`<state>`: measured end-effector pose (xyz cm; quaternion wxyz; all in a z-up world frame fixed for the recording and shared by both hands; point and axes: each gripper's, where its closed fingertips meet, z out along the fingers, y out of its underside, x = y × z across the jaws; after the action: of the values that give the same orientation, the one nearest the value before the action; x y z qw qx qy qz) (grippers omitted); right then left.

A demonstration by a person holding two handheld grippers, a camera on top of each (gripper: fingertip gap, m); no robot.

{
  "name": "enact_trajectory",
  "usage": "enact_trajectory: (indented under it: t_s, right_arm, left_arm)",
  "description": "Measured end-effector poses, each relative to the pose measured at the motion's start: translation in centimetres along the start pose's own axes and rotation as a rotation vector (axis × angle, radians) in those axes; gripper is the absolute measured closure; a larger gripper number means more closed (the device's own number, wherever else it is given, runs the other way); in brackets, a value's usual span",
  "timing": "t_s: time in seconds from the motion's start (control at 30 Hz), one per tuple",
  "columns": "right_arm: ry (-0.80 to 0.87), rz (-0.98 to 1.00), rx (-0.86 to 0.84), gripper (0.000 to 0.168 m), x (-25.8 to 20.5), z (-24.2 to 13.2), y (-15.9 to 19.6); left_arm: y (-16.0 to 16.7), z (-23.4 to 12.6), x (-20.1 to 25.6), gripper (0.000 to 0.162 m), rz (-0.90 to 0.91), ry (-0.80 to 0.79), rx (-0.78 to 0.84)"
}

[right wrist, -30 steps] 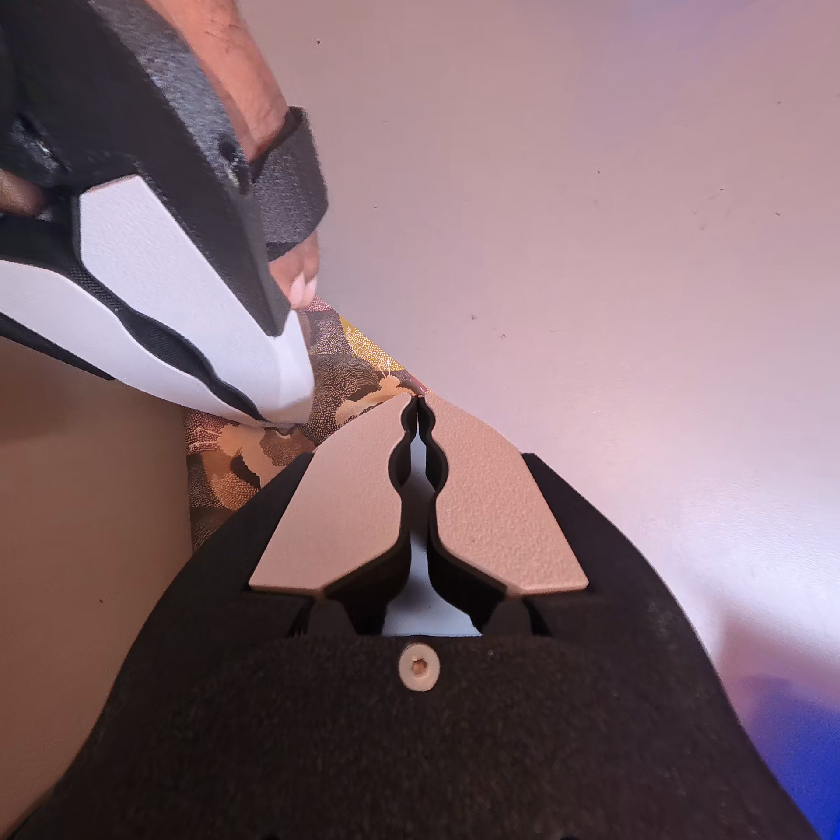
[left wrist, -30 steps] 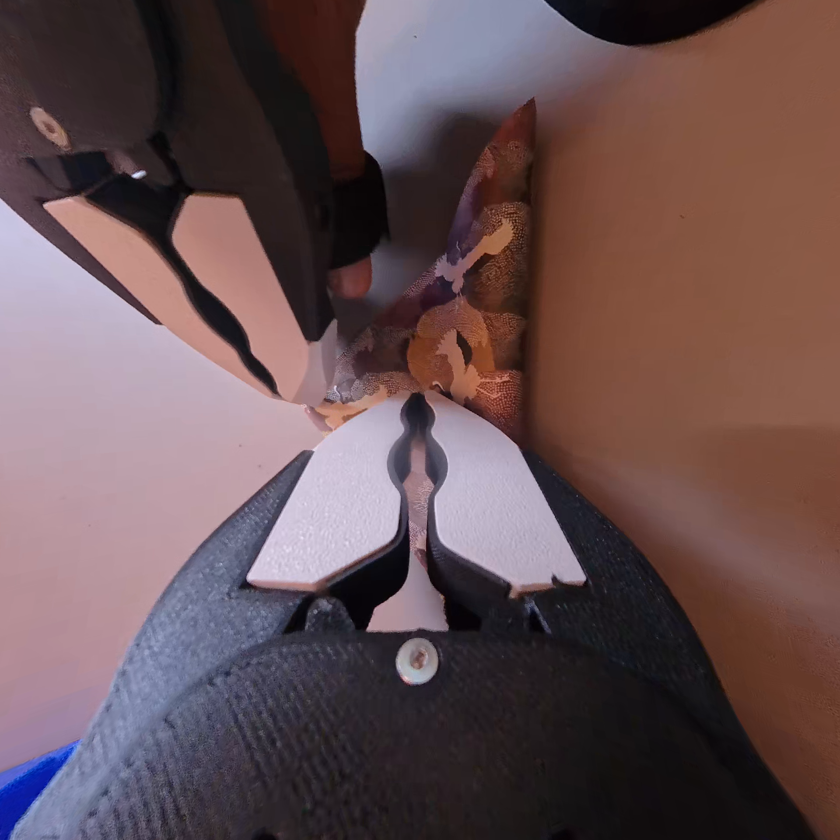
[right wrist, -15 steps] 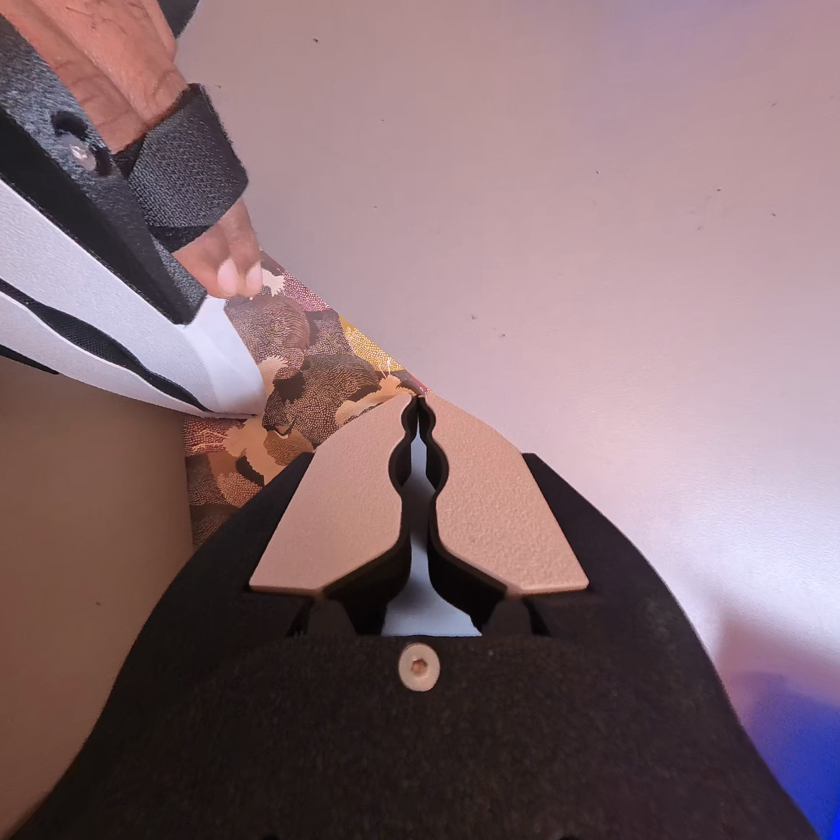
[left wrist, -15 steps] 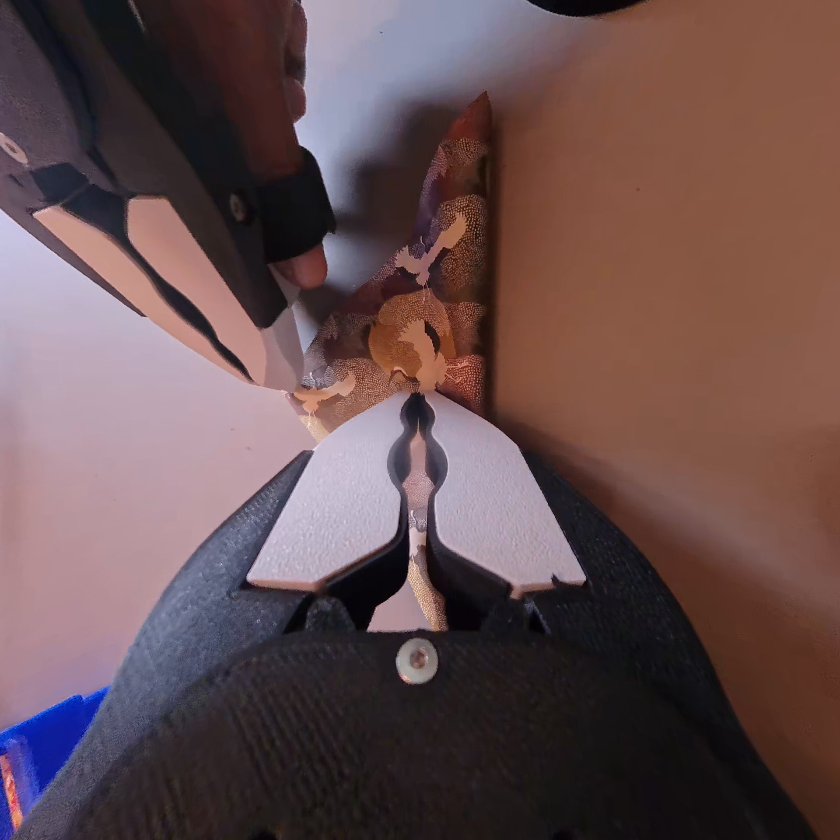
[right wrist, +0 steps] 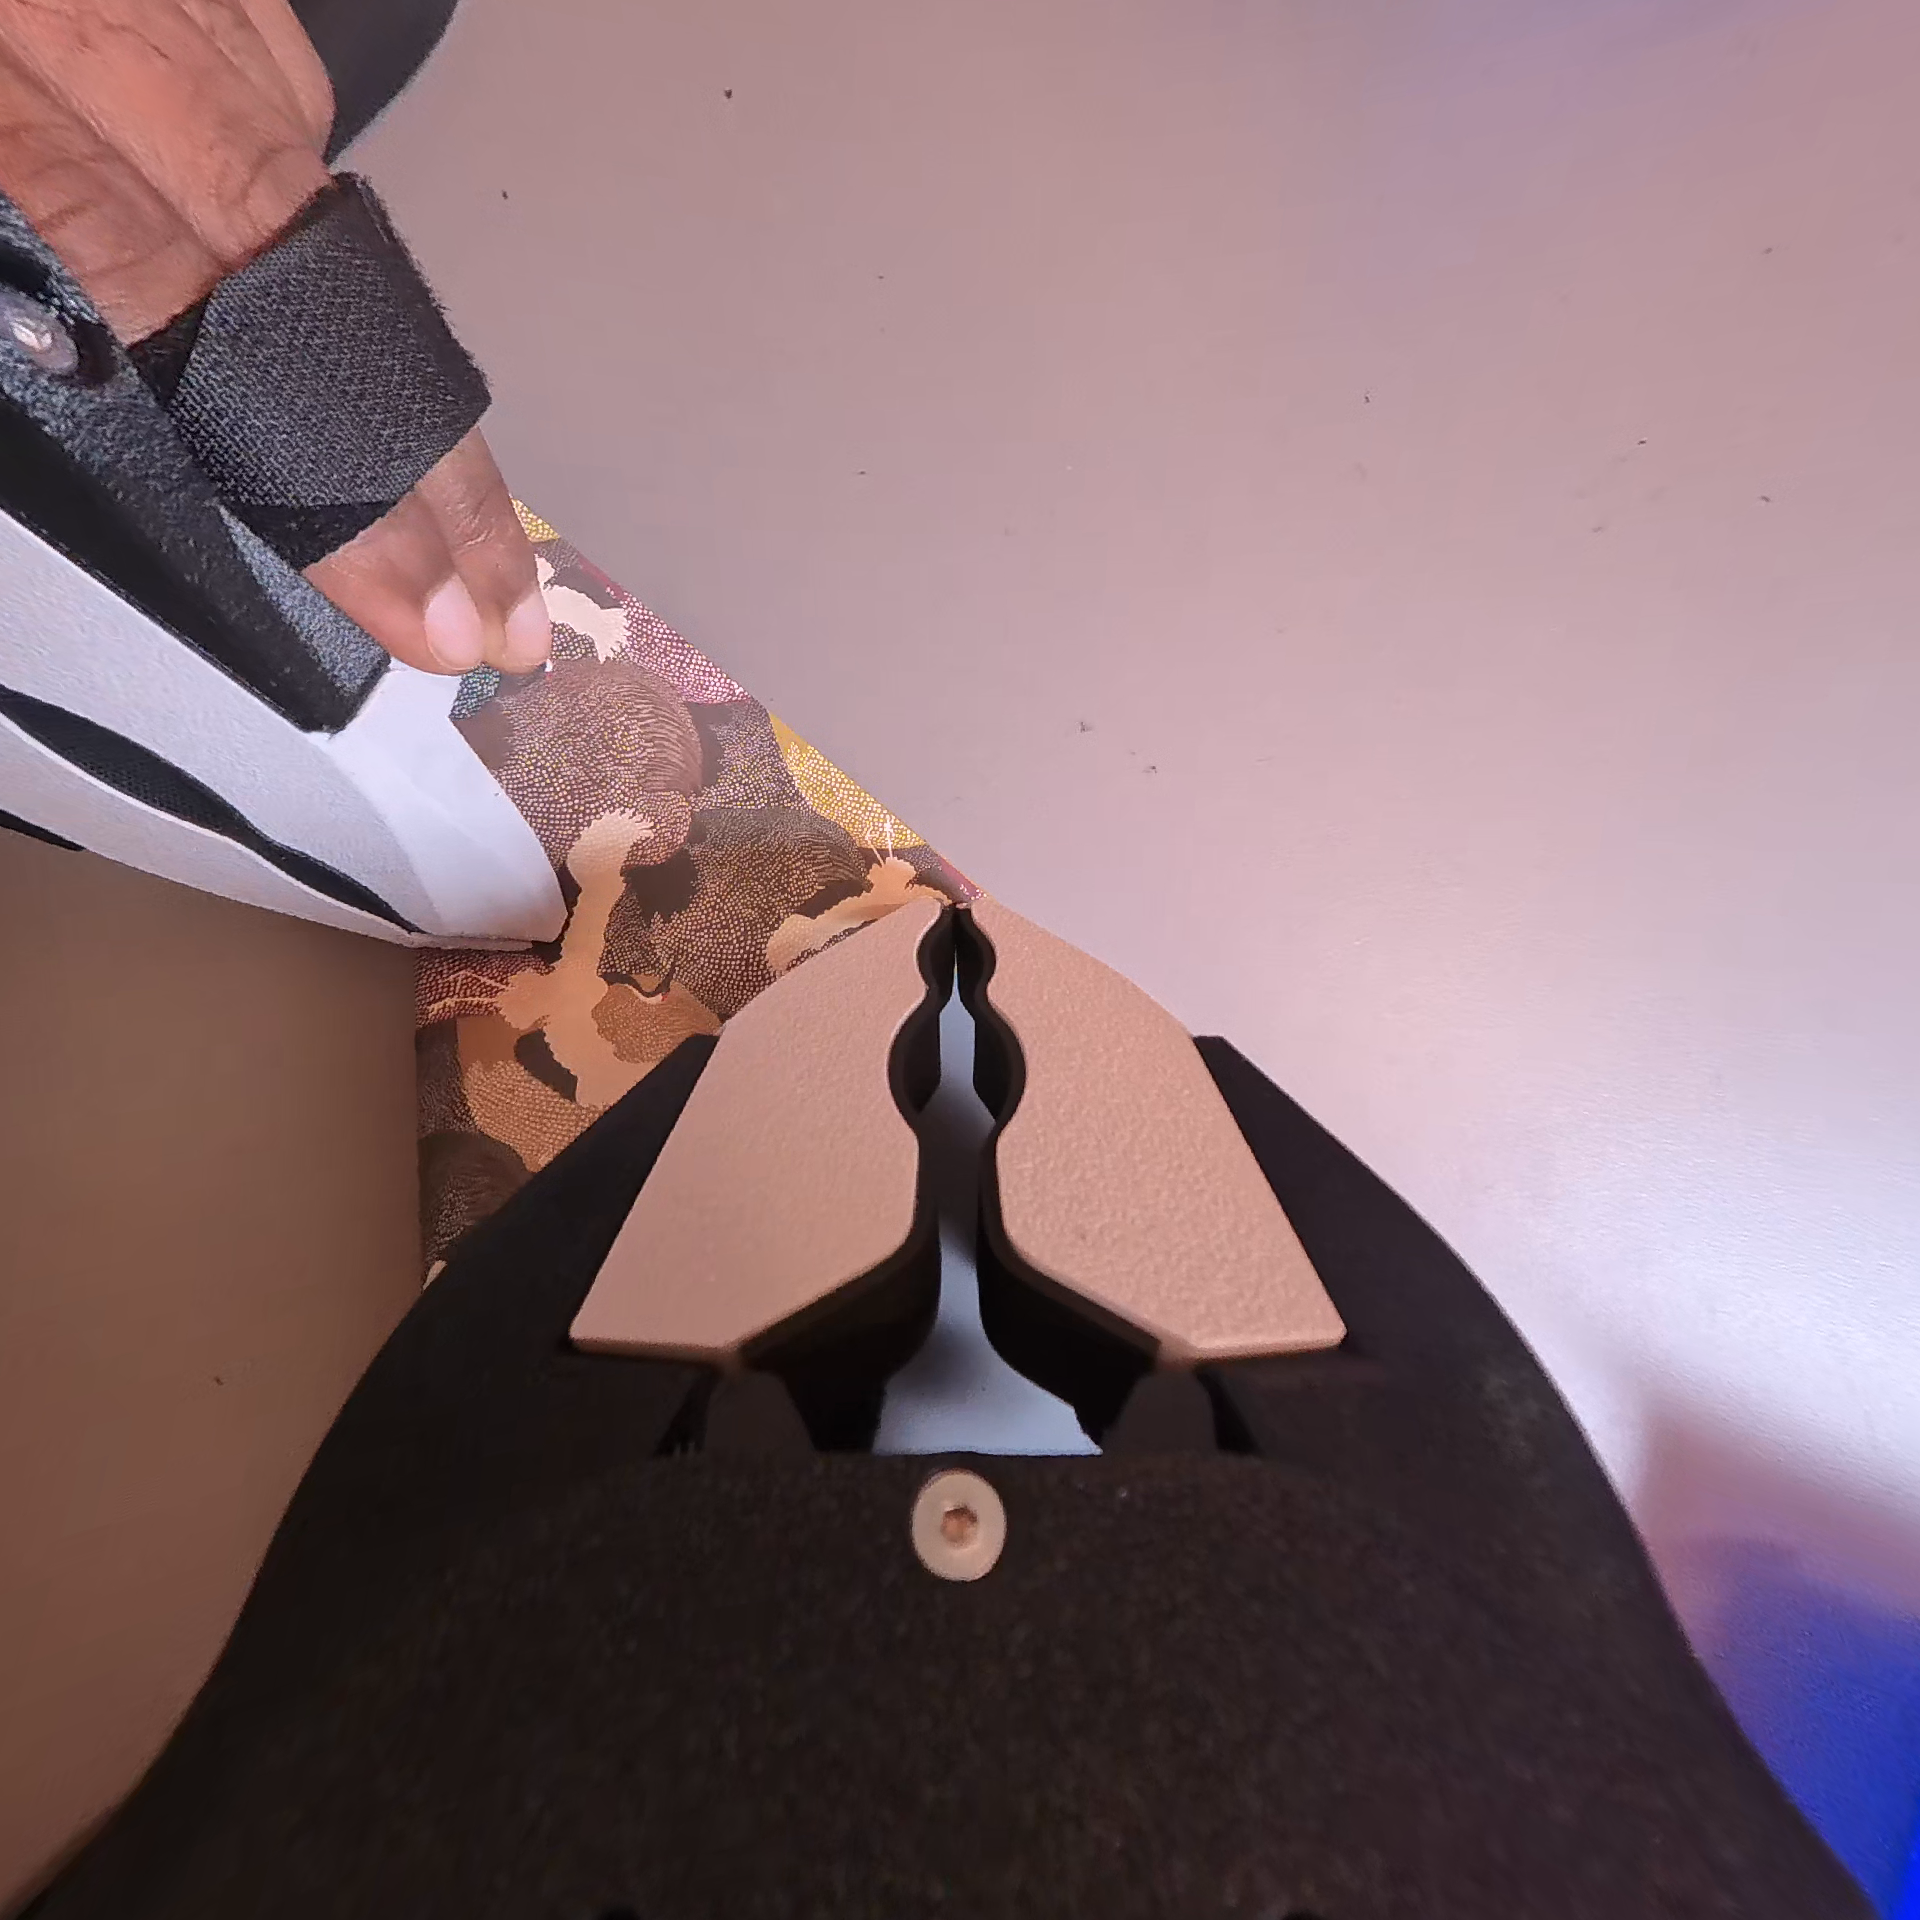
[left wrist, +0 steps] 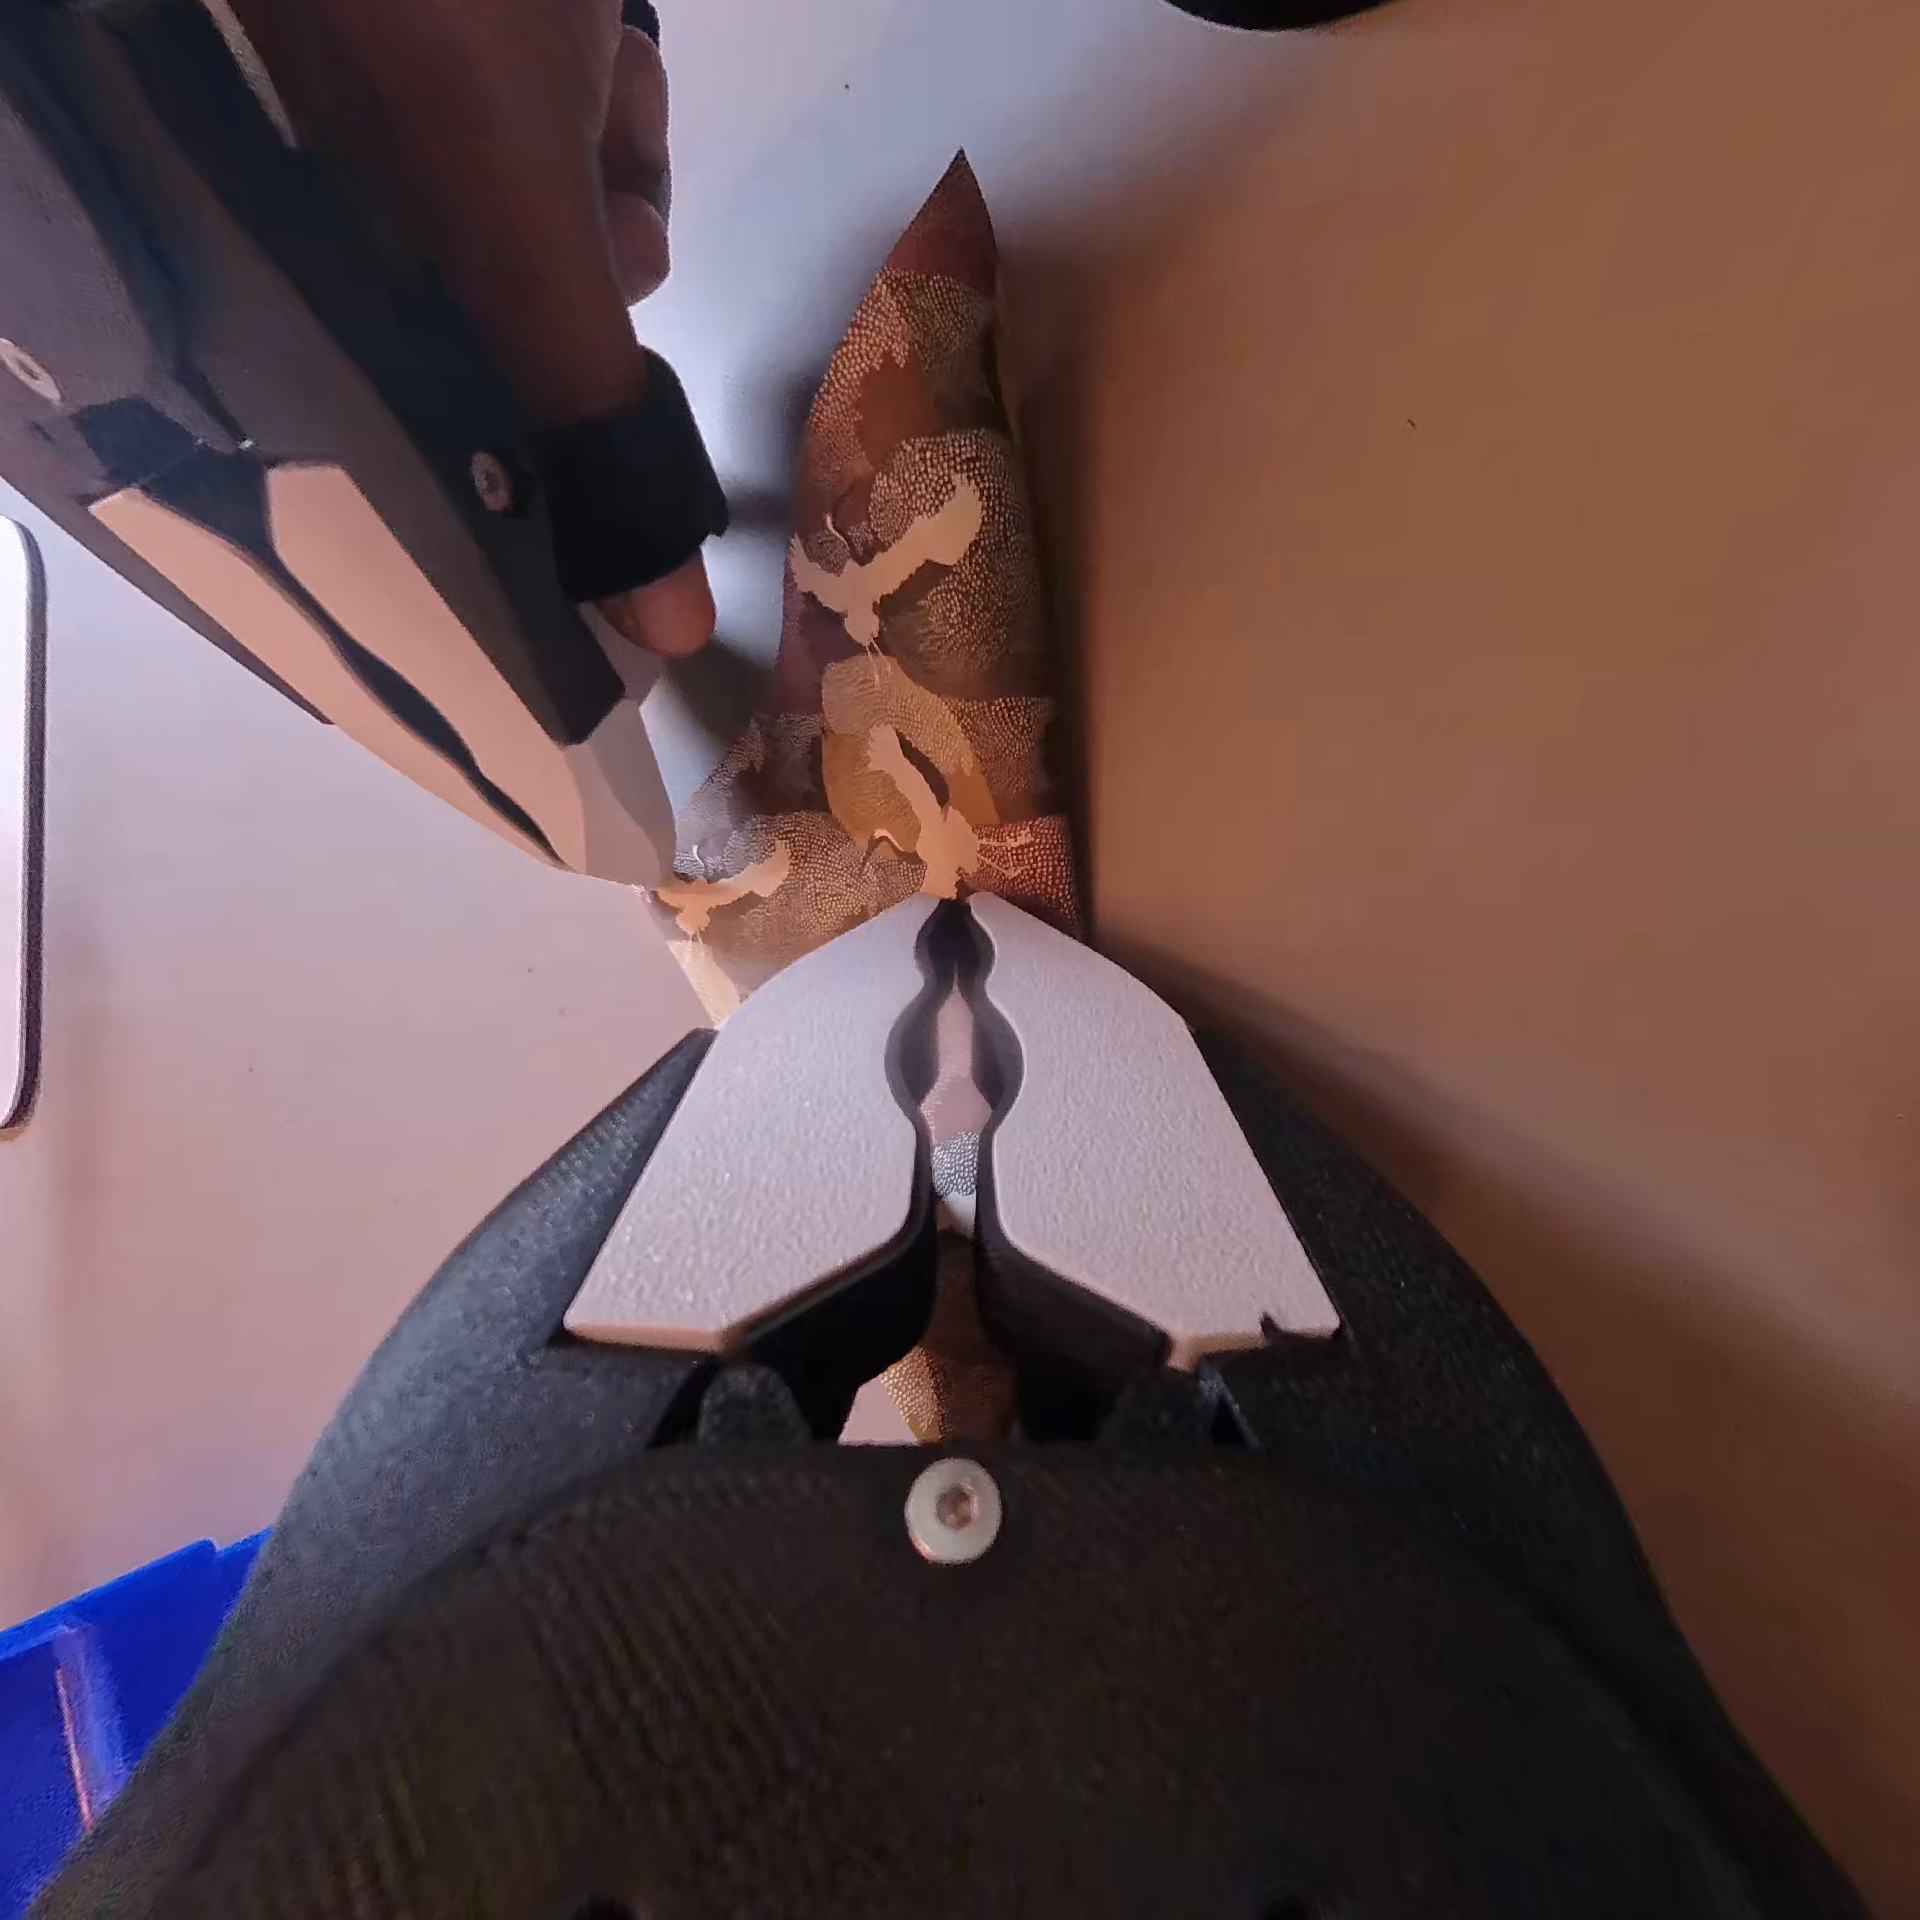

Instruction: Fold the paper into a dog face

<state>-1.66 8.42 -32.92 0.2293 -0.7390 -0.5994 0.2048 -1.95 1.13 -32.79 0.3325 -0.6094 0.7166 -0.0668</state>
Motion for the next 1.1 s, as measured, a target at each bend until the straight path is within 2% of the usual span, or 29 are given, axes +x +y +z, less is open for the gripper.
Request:
enact_trajectory:
  t_s: [0.53,0.8,1.1]
  right_arm:
    - [0.004,-0.004,0.004,0.168,0.0,0.0,0.0]
    - [0.004,-0.004,0.004,0.168,0.0,0.0,0.0]
    - [0.003,-0.003,0.005,0.168,0.0,0.0,0.0]
  left_arm:
    - [-0.8,-0.6,0.9,0.162,0.049,-0.047,0.026]
    - [-0.5,-0.7,1.1,0.162,0.196,-0.206,-0.008]
    - [-1.4,-0.5,1.5,0.162,0.315,-0.3,-0.02]
